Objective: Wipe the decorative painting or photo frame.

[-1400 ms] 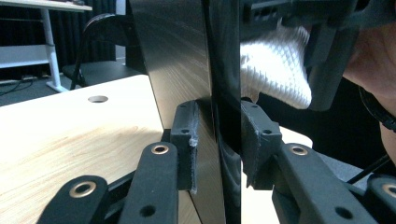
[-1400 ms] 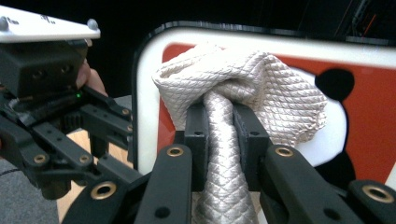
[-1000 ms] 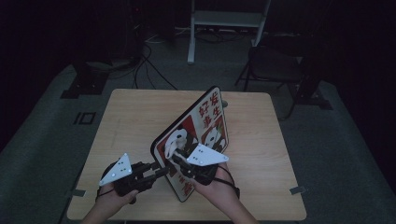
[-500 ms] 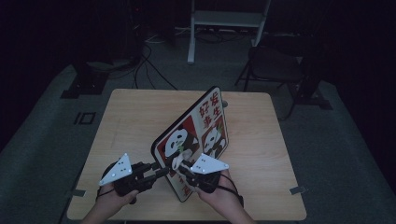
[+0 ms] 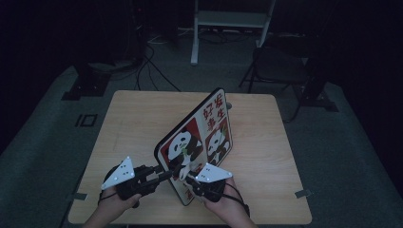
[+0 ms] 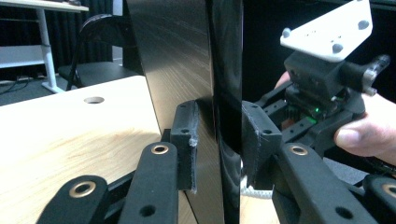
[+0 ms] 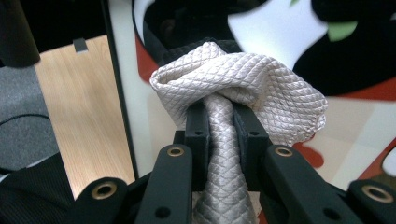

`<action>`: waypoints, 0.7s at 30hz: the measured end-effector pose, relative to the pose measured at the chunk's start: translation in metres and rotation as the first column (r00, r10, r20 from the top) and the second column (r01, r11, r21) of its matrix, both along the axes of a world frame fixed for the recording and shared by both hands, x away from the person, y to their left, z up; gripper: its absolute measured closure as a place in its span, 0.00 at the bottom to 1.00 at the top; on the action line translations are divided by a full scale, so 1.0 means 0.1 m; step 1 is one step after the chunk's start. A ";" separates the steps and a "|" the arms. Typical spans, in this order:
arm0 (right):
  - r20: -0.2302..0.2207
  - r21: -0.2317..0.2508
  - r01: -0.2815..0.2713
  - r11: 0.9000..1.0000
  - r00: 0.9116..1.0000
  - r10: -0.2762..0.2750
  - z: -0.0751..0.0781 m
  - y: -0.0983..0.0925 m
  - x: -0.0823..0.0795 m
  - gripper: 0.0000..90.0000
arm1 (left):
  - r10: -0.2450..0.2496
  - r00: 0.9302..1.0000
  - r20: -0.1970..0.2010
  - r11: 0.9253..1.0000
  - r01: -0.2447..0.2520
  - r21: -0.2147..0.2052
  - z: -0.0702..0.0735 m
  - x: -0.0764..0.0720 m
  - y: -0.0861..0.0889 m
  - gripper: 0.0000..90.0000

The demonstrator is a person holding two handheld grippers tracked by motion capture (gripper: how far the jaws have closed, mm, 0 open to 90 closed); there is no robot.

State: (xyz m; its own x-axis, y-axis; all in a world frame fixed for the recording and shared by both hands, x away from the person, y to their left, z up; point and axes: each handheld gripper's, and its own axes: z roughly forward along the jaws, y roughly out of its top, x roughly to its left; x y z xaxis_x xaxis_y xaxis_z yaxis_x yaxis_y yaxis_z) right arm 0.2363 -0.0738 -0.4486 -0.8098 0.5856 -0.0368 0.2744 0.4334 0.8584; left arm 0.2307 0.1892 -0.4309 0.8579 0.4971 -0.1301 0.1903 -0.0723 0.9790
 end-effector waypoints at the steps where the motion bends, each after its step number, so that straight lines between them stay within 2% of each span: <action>1: -0.007 -0.004 0.001 1.000 1.000 -0.001 -0.02 0.00 0.00 0.87 | 0.001 1.000 0.001 1.000 -0.001 0.001 0.00 0.00 0.00 0.78; 10: -0.055 -0.035 0.010 0.999 0.998 -0.012 -0.21 -0.06 -0.01 0.87 | -0.003 1.000 0.005 1.000 0.003 0.004 0.00 0.00 -0.01 0.78; 16: -0.100 -0.068 0.013 0.998 0.995 -0.019 -0.36 -0.10 0.00 0.87 | -0.005 1.000 0.006 1.000 0.005 0.002 0.00 -0.01 -0.01 0.78; 21: -0.129 -0.077 0.016 0.997 0.991 -0.026 -0.45 -0.13 0.01 0.87 | -0.008 1.000 0.006 1.000 0.008 0.000 0.00 -0.01 -0.01 0.78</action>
State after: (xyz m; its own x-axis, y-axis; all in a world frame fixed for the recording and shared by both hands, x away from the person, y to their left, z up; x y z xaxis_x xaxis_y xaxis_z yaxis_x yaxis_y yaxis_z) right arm 0.2372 -0.0863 -0.4938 -0.7984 0.6017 0.0226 0.3907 0.4891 0.7798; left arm 0.2299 0.1877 -0.4309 0.8625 0.4903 -0.1252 0.1842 -0.0737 0.9801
